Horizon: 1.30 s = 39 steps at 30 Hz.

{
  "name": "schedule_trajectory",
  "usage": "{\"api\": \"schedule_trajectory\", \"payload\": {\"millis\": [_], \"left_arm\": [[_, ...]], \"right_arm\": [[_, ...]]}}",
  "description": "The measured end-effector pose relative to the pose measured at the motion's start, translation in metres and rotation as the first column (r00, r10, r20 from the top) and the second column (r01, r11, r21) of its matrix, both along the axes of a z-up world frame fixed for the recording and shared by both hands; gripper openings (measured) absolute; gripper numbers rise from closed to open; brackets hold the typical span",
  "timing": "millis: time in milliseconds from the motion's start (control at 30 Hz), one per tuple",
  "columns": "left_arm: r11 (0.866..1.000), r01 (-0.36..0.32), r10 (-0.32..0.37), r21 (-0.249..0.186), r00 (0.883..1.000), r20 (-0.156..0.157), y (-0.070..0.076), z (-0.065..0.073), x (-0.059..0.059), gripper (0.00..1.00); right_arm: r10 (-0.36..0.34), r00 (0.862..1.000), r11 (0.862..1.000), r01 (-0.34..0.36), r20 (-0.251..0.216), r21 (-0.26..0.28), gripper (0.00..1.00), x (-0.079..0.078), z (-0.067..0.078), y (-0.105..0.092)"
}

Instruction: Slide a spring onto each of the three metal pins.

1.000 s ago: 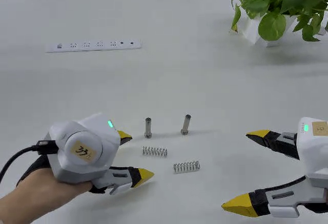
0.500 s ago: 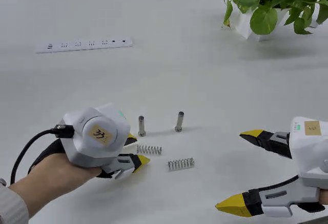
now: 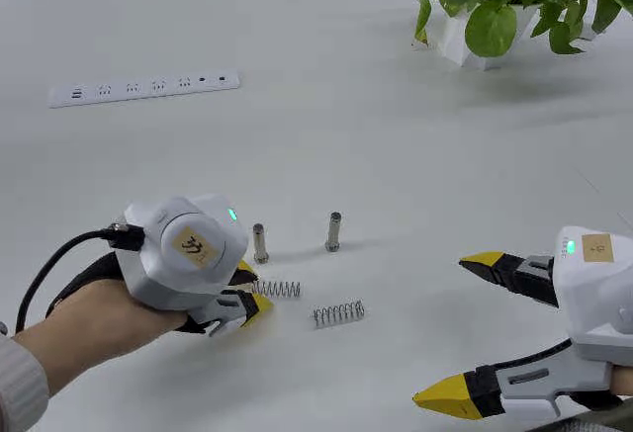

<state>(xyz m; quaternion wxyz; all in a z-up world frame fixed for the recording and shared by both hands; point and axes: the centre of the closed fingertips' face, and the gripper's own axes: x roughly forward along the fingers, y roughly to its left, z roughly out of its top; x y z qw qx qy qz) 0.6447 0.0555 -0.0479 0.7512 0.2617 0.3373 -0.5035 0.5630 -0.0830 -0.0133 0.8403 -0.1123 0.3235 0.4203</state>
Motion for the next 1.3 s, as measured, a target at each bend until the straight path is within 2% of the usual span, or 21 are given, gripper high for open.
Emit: {"api": "schedule_trajectory", "payload": {"millis": [100, 500, 600, 867, 1000, 1133, 1300], "left_arm": [[1.0, 0.013, -0.013, 0.014, 1.0, -0.01, -0.003, -0.001, -0.001, 0.16], [0.994, 0.066, -0.061, 0.086, 0.996, -0.057, -0.004, -0.003, -0.005, 0.1], [0.989, 0.09, -0.083, 0.115, 0.995, -0.063, -0.004, -0.004, -0.005, 0.1], [0.972, 0.14, -0.122, 0.187, 0.987, -0.105, -0.004, -0.005, -0.006, 0.1], [0.963, 0.176, -0.154, 0.205, 0.981, -0.121, -0.003, -0.005, -0.008, 0.1], [0.956, 0.202, -0.174, 0.212, 0.974, -0.143, -0.004, -0.005, -0.013, 0.16], [0.95, 0.213, -0.186, 0.23, 0.973, -0.134, -0.002, -0.006, -0.011, 0.12]], "right_arm": [[-0.002, 1.0, 1.0, 0.002, -0.001, 0.002, 0.97, -0.001, 0.0, 0.0], [-0.002, 1.0, 1.0, 0.002, -0.005, 0.013, 0.96, -0.002, -0.002, 0.002], [-0.002, 1.0, 1.0, 0.002, -0.005, 0.013, 0.96, -0.003, -0.002, 0.003], [-0.001, 1.0, 1.0, 0.001, -0.004, 0.016, 0.95, -0.003, -0.002, 0.006], [-0.001, 1.0, 1.0, 0.002, -0.004, 0.018, 0.95, -0.003, -0.002, 0.006], [-0.002, 1.0, 1.0, 0.002, -0.007, 0.016, 0.95, -0.004, -0.003, 0.006], [-0.002, 1.0, 1.0, 0.002, -0.008, 0.016, 0.95, -0.005, -0.003, 0.007]]}}
